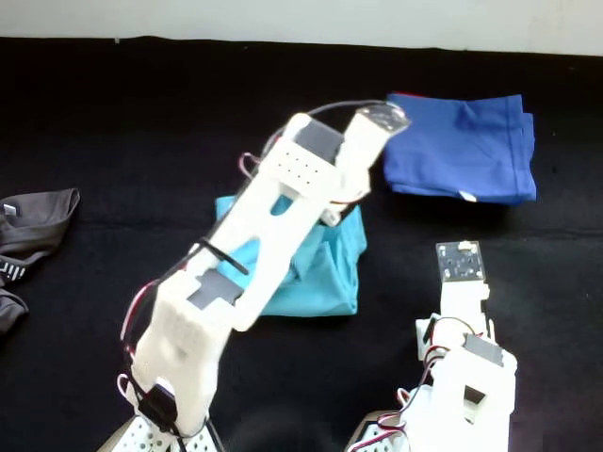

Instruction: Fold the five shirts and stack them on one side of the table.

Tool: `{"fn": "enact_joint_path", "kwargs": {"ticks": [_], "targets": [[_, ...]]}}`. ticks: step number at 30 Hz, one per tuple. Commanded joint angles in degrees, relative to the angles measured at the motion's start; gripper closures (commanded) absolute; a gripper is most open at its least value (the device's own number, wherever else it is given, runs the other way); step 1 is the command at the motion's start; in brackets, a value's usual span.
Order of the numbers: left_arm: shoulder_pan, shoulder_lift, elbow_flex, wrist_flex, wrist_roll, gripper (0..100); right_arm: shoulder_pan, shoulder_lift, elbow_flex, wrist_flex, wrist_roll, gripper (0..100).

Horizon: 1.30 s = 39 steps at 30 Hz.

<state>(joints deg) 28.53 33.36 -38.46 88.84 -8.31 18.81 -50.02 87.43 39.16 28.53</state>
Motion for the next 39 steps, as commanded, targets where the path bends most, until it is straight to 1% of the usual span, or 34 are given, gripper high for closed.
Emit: {"fn": "enact_joint_path", "kwargs": {"ticks": [1, 4, 9, 15, 18, 20, 23, 25, 27, 31, 36, 39], "targets": [[2.1, 0.4, -3.4, 0.1, 0.5, 99, 0.8, 0.0, 1.4, -1.6, 0.1, 99.3], [4.2, 0.6, -3.6, 2.7, 0.5, 98, 0.8, 0.0, 1.4, -1.6, 0.1, 99.3], [4.9, 0.9, -3.6, 6.6, 0.5, 85, 0.8, 0.0, 1.4, -1.6, 0.1, 99.3], [4.2, -2.7, -5.7, 12.1, 0.5, 85, 0.8, 0.0, 1.4, -1.6, 0.1, 99.3], [1.9, -7.3, -5.9, 12.0, 0.5, 85, 0.8, 0.0, 1.4, -1.6, 0.1, 99.3], [-0.7, -9.5, -5.7, 12.0, 0.5, 87, 0.8, 0.0, 1.4, -1.6, 0.1, 99.3], [-4.7, -9.1, -4.8, 12.0, 0.4, 100, 0.8, 0.0, 1.4, -1.6, 0.1, 99.3], [-6.1, -7.1, -2.3, 12.0, 0.2, 98, 0.8, 0.0, 1.4, -1.6, 0.1, 99.3], [-6.2, -3.9, -0.6, 12.0, 0.2, 99, 0.8, 0.0, 1.4, -1.6, 0.1, 99.3], [-3.6, 2.5, -0.4, 9.3, 0.4, 99, 0.8, 0.0, 1.4, -1.6, 0.1, 99.3], [3.2, 8.3, -0.4, 7.9, 0.4, 99, 0.8, 0.0, 1.4, -1.6, 0.1, 99.3], [7.0, 8.7, -0.5, 8.4, 0.5, 99, 0.8, 0.0, 1.4, -1.6, 0.1, 99.3]]}}
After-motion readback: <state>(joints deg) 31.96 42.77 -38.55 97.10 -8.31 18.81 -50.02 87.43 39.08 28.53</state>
